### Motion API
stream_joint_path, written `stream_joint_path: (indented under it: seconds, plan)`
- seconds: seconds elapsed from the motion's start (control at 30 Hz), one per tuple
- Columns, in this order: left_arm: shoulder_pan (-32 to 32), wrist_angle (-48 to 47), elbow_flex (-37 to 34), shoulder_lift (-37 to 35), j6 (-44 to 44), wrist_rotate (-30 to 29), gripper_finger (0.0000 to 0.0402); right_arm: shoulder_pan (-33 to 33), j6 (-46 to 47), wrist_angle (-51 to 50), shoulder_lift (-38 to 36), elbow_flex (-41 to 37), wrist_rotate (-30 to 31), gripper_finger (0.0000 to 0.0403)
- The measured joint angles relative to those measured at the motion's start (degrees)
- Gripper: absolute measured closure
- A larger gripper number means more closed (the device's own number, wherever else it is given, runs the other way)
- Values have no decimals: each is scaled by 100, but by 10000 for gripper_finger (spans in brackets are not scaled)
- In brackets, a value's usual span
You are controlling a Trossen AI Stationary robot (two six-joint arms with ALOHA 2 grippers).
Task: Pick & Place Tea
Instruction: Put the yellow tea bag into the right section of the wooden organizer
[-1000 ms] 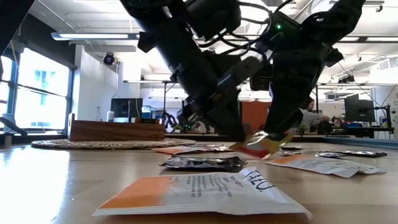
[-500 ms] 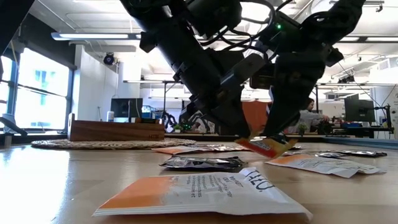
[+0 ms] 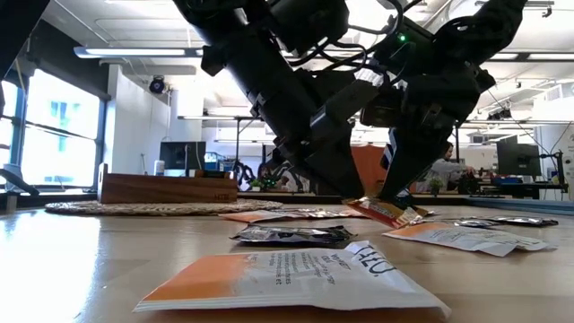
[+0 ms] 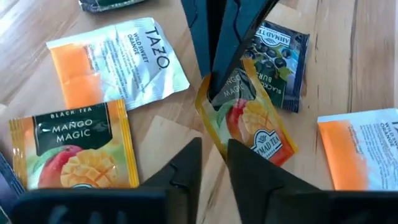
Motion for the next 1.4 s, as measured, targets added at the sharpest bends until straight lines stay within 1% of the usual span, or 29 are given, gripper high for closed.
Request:
stream_joint_path:
  seconds: [0.1, 0.2, 0.3, 0.43, 0.53, 0.63, 0.73, 1.03, 1.1, 1.2, 1.4]
  plan:
    - [72, 0, 0, 0, 90, 192, 287, 0, -273, 0, 0, 0, -2, 397]
    - [213, 5, 0, 1, 93, 599, 252, 0, -610, 3, 0, 0, -5, 395]
    - [355, 110, 0, 0, 90, 1082, 227, -2, -983, 105, 0, -2, -52, 400]
    - [456, 510, -8, -1, 195, 1712, 214, -2, -1390, 480, 0, -11, -295, 396]
    - [479, 614, -15, -1, 214, 1910, 216, -4, -1556, 726, 0, -13, -545, 398]
    - [477, 530, -15, -1, 231, 1715, 231, -7, -1612, 787, 0, -13, -607, 400]
    - [477, 505, -15, -1, 224, 1563, 260, -4, -1607, 789, 0, -11, -629, 396]
    - [488, 432, -9, -1, 164, 1525, 389, 0, -1569, 789, -2, -7, -686, 398]
    - [488, 396, -4, -1, 161, 1494, 395, 2, -1432, 769, -37, -6, -658, 391]
    - [488, 361, 11, -1, 139, 1372, 390, -4, -1205, 692, -202, -6, -627, 379]
    - [490, 337, 13, -103, 36, 1371, 399, -11, -1198, 346, -879, 4, -569, 347]
